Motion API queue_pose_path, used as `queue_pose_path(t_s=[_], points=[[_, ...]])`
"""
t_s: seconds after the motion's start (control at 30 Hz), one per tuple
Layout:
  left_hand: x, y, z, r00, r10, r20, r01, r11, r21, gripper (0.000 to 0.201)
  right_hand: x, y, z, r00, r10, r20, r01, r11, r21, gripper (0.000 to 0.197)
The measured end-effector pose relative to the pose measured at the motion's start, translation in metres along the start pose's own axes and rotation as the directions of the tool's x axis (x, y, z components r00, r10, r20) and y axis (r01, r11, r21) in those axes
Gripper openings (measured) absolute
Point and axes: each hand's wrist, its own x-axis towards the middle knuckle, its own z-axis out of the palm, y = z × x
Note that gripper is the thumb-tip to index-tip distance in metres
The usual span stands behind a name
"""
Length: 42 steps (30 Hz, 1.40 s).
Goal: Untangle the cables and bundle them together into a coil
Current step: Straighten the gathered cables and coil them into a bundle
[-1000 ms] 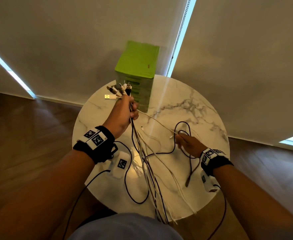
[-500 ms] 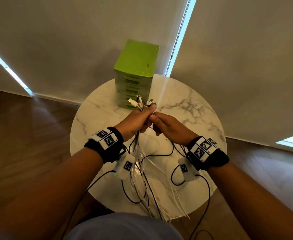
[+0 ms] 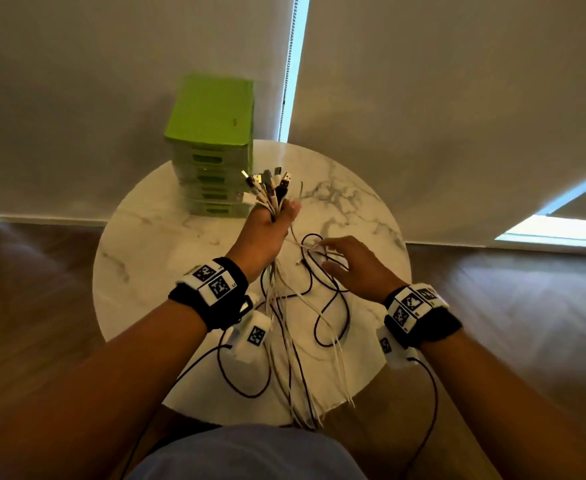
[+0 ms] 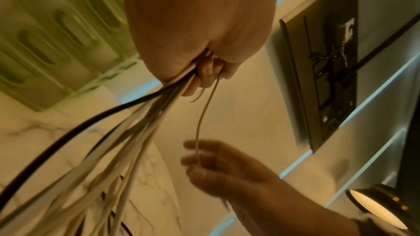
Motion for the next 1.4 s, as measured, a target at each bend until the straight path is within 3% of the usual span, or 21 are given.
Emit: queue_pose_path(t_s=[0.1,0.27,0.3,0.4,0.5,0.6,0.7,0.77,0.87,0.93,1.0,1.1,1.17,1.27,1.33,1.4], points=[[-0.011,0.01,0.036,0.993,-0.012,0.114,0.011,1.0,0.008,0.042,-0.019,-0.026,-0.004,0.989,-0.058,-0.134,0.083,0.98,0.184,0.043],[-0.022,0.018,0.076,0.956,0.042,0.289,-0.063,0.996,0.061,0.024,-0.059,-0.035,-0.013,0.945,0.148,-0.292,-0.036,0.933,0.359,0.016],[-0.024,0.019,0.08,0.947,0.044,0.317,-0.067,0.996,0.062,0.028,-0.07,-0.03,-0.016,0.928,0.17,-0.331,-0.037,0.928,0.371,0.015],[-0.026,0.021,0.087,0.947,-0.033,0.318,0.048,0.998,-0.041,0.033,-0.097,-0.005,-0.022,0.887,0.207,-0.414,-0.036,0.922,0.386,0.02],[-0.028,0.024,0.09,0.943,-0.104,0.316,0.158,0.976,-0.149,0.027,-0.124,0.035,-0.016,0.897,0.344,-0.277,-0.251,0.912,0.324,0.026],[-0.031,0.024,0.087,0.926,-0.099,0.364,0.174,0.968,-0.18,0.027,-0.152,0.083,0.011,0.859,0.51,-0.054,-0.491,0.848,0.199,0.029],[-0.038,0.019,0.087,0.906,-0.103,0.411,0.169,0.977,-0.129,0.028,-0.171,0.106,0.04,0.816,0.57,0.096,-0.578,0.81,0.102,0.035],[-0.044,0.014,0.089,0.898,-0.108,0.426,0.164,0.982,-0.096,0.027,-0.169,0.099,0.049,0.824,0.551,0.131,-0.563,0.823,0.081,0.026],[-0.05,0.006,0.091,0.89,-0.123,0.438,0.181,0.979,-0.091,0.026,-0.148,0.06,0.045,0.908,0.42,-0.007,-0.412,0.894,0.176,0.058],[-0.052,0.004,0.091,0.889,-0.129,0.439,0.182,0.98,-0.08,0.026,-0.132,0.027,0.036,0.947,0.314,-0.066,-0.281,0.911,0.302,0.063],[-0.053,0.003,0.089,0.892,-0.122,0.435,0.162,0.985,-0.056,0.026,-0.12,-0.006,0.023,0.956,0.278,-0.092,-0.222,0.894,0.39,0.056],[-0.049,-0.001,0.083,0.916,-0.12,0.384,0.135,0.991,-0.013,0.026,-0.112,-0.036,0.008,0.918,0.265,-0.294,-0.108,0.882,0.458,0.033],[-0.046,-0.008,0.078,0.941,-0.138,0.309,0.151,0.988,-0.017,0.029,-0.112,-0.037,0.001,0.9,0.219,-0.377,-0.065,0.922,0.381,0.022],[-0.041,-0.016,0.071,0.954,-0.178,0.243,0.21,0.971,-0.112,0.031,-0.114,-0.018,-0.005,0.905,0.157,-0.395,-0.071,0.972,0.224,0.029],[-0.041,-0.015,0.067,0.946,-0.192,0.261,0.241,0.955,-0.172,0.031,-0.118,0.011,-0.001,0.925,0.162,-0.344,-0.139,0.986,0.092,0.037],[-0.042,-0.012,0.063,0.931,-0.197,0.308,0.267,0.942,-0.206,0.031,-0.125,0.044,0.0,0.948,0.241,-0.206,-0.262,0.962,-0.079,0.044]])
